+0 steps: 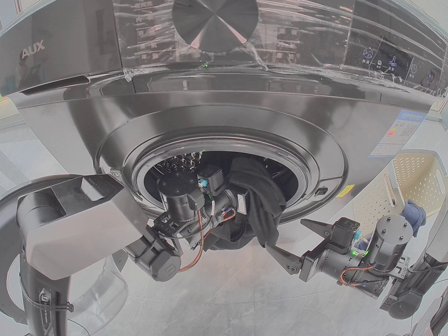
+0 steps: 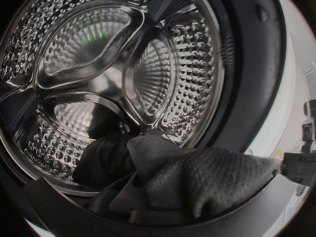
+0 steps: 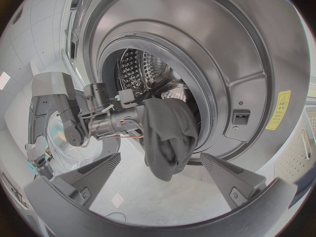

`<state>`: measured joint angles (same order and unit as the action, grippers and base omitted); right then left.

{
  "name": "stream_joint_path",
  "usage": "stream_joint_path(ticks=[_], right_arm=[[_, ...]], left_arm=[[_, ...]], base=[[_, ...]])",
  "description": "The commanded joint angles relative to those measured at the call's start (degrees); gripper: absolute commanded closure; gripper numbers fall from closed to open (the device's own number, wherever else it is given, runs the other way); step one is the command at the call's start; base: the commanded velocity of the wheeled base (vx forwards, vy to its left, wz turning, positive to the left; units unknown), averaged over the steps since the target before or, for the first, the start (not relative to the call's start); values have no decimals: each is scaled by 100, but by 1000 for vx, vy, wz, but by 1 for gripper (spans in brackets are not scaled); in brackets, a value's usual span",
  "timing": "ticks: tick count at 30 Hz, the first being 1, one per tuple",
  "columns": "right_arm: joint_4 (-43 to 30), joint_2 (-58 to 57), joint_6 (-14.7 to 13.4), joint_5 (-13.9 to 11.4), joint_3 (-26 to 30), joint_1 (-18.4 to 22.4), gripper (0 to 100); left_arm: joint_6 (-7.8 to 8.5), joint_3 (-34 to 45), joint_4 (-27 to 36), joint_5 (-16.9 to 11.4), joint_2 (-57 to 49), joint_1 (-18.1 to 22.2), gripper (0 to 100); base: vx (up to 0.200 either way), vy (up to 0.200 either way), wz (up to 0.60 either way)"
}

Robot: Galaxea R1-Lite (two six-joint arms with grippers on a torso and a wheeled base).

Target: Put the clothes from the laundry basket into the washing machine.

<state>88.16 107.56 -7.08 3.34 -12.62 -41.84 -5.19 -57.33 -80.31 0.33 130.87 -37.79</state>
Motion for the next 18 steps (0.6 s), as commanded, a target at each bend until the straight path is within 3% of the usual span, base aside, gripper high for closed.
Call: stream_joint_path(ticks=[1,8,15,18], right_arm=[[-1,20,-4,0,5,-9,0],[-1,-7,5,-9,5,-17,0],[-1,-7,5,-9,14,-17,0],[8,-24,5,-9,5,18,0]], left_arm=[[10,-744,508,81,405,325,100],[-8,-1562,868,116,668,457,100],[-52,-2898,1360,732,932,527,100],[-52,-3021,1351,793,950,518,100]], base=[[0,0,0],[0,0,0],[0,0,0],[0,0,0]])
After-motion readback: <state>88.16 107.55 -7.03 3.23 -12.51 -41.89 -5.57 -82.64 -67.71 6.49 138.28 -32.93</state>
